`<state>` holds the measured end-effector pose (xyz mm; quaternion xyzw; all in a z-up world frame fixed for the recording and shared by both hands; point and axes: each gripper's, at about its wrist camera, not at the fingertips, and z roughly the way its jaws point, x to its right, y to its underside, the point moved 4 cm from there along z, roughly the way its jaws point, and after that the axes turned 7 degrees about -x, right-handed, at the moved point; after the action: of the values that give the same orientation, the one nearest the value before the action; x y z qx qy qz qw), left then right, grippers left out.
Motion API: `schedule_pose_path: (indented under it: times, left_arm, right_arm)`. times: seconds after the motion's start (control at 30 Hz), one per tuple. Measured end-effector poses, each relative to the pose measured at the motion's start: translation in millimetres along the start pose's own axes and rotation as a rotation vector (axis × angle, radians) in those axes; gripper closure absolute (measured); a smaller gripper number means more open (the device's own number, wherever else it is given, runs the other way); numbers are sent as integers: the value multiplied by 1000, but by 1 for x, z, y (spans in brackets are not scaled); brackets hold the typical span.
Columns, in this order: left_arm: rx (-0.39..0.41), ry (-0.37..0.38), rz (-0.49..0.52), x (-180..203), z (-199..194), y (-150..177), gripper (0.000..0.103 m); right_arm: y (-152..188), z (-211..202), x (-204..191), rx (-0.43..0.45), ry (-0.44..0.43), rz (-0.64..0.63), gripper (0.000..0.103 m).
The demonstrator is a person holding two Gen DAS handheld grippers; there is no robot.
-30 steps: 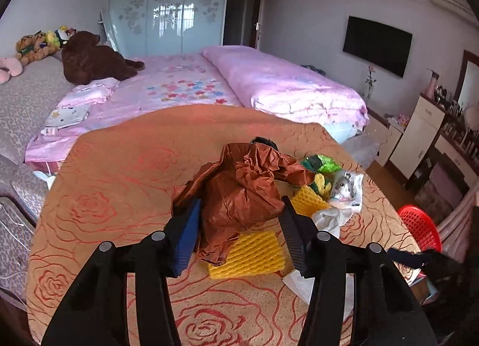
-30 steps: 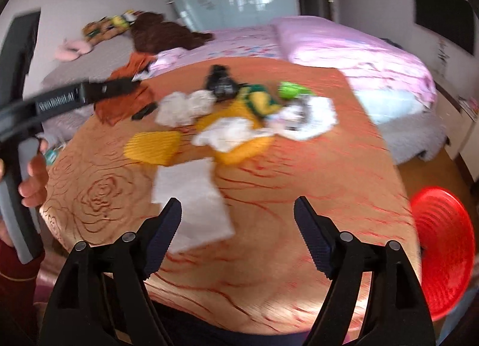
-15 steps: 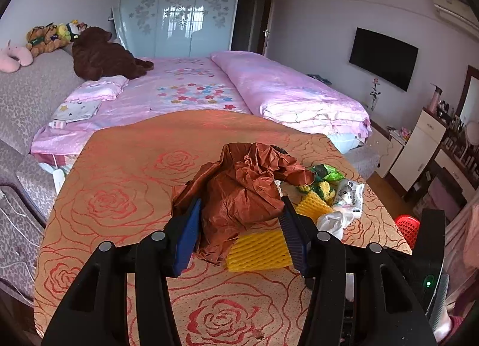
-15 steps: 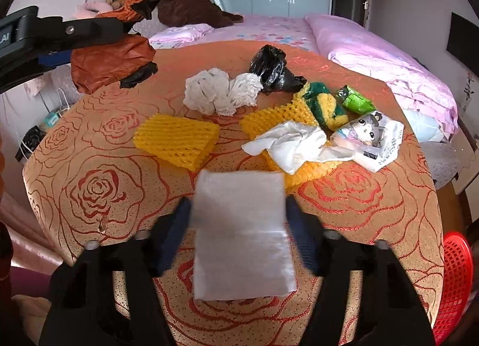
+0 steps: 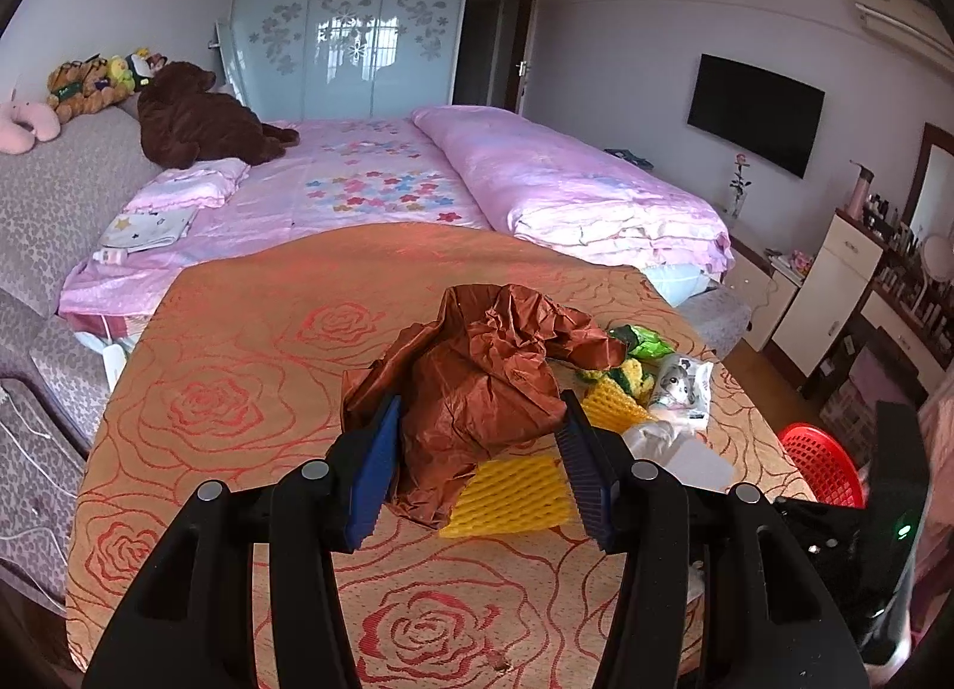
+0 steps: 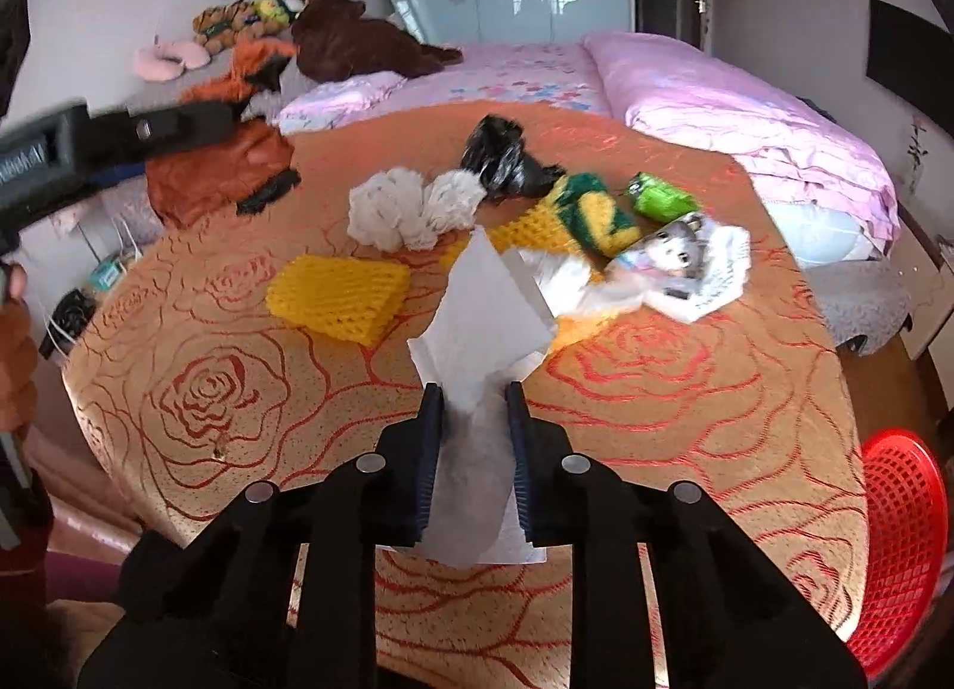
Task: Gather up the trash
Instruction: 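Carry the brown cloth and tissue to the red wastebasket and release both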
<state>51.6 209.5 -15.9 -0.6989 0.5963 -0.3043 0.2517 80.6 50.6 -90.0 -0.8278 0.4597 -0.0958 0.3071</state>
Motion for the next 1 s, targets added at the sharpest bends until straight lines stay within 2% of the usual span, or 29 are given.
schedule_pose_path:
  times: [0.3, 0.73, 1.0]
  left_arm:
    - [6, 27, 29, 15, -3, 1, 53]
    - [-19, 97, 105, 64, 13, -2, 53]
    - [-30, 139, 163, 100, 21, -2, 53]
  right_arm:
    - [-6, -42, 25, 83, 16, 60, 83]
    - [-7, -69, 86, 134, 122, 178, 83]
    - [4, -90, 131, 161, 199, 280, 83]
